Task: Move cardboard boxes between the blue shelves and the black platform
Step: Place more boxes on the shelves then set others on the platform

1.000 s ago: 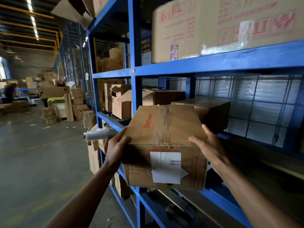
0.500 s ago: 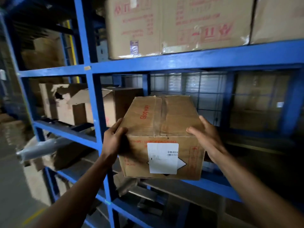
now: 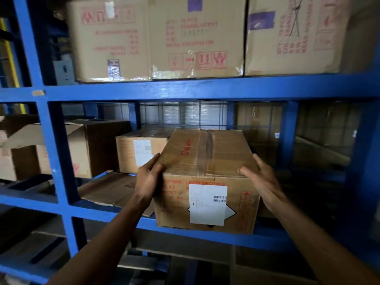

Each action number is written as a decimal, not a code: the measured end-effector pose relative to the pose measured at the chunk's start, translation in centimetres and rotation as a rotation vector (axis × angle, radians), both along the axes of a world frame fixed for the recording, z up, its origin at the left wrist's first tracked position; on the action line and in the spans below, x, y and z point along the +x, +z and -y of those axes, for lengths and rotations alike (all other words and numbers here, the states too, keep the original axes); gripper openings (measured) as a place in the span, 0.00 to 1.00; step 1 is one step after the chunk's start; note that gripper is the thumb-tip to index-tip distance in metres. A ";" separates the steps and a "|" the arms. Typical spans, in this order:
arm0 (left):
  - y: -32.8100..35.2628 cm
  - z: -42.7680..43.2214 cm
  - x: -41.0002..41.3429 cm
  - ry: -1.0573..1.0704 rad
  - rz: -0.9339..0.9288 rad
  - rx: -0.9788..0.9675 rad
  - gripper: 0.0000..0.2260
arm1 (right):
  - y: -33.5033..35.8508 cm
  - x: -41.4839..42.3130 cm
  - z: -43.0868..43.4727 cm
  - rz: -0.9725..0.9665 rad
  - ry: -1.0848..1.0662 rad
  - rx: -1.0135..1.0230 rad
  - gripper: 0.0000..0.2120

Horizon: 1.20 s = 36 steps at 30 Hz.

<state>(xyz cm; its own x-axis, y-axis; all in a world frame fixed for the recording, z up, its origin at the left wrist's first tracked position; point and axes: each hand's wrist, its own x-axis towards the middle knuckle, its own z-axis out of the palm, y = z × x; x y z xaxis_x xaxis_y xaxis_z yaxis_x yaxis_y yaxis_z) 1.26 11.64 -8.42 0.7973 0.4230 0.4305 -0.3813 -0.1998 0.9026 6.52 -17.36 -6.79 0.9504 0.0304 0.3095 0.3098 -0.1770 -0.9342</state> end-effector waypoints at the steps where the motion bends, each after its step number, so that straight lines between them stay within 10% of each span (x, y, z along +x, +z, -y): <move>1: 0.1 0.3 0.9 -0.012 -0.001 0.003 0.23 | 0.0 0.6 0.3 -0.001 -0.005 0.001 0.38; 36: -0.2 -5.6 23.2 0.236 0.069 -0.031 0.13 | 0.4 22.6 -7.4 -0.023 0.055 -0.041 0.43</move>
